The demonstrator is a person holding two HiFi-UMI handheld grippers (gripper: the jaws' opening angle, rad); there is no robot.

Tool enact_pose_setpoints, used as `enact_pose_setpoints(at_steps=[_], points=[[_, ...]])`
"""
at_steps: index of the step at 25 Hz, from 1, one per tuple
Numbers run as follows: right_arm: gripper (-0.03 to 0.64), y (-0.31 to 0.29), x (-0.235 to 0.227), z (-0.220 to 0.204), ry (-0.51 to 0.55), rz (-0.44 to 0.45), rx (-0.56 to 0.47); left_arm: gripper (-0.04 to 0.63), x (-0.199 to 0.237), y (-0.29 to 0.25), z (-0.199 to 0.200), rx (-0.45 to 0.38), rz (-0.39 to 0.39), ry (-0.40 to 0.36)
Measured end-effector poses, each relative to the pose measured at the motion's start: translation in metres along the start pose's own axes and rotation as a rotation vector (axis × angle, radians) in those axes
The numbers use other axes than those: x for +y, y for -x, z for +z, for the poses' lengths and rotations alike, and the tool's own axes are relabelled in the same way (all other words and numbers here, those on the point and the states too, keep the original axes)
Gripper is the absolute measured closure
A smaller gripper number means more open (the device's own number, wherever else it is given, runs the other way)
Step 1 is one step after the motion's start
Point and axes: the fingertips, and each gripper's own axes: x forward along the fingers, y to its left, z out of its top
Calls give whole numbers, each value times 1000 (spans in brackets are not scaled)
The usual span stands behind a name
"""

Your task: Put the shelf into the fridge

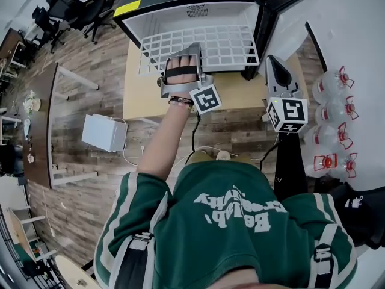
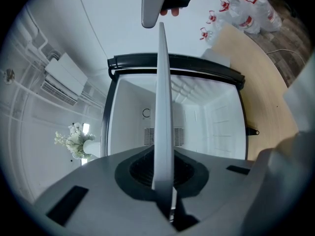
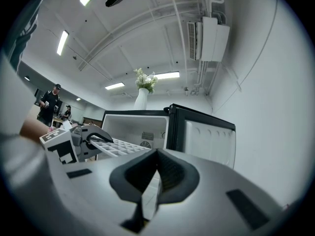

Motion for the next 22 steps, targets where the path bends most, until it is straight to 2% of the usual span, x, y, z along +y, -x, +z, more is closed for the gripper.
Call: enact_pose_setpoints(at_steps=[10, 22], points=[[613, -1, 0, -4, -4, -1, 2, 568, -2, -14, -2, -36, 28, -67], [612, -3, 1, -4, 5, -5, 0, 569, -7, -21, -1, -49, 42, -31]])
